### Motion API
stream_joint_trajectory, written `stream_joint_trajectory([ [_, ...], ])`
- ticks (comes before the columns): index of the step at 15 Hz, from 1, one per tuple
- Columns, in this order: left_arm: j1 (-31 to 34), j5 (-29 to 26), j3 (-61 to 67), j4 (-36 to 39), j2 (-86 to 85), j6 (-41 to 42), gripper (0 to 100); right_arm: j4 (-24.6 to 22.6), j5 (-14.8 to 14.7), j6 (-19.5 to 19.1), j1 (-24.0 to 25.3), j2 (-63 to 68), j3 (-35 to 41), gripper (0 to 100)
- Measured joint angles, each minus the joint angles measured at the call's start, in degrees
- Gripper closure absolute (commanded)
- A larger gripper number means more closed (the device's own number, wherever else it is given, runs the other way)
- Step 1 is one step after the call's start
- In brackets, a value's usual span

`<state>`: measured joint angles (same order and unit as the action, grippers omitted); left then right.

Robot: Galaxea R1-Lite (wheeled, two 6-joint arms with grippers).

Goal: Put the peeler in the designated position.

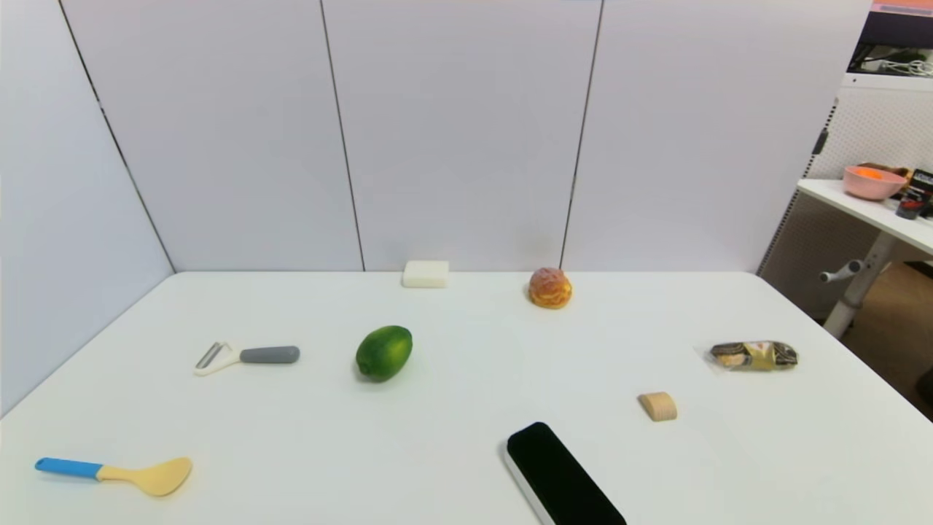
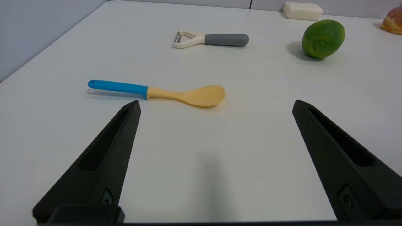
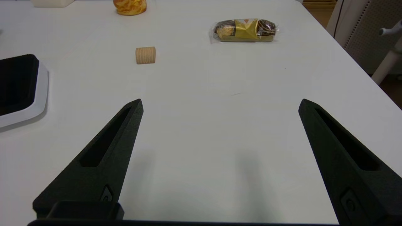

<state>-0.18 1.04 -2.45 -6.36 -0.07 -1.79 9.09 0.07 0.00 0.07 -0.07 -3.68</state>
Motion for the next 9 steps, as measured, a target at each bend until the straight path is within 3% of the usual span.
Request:
stream_joint_trajectory([
  [9, 0.0, 0.6, 0.0, 0.1, 0.0, -1.0, 0, 0.0, 0.0, 0.0, 0.0, 0.0, 0.0, 0],
])
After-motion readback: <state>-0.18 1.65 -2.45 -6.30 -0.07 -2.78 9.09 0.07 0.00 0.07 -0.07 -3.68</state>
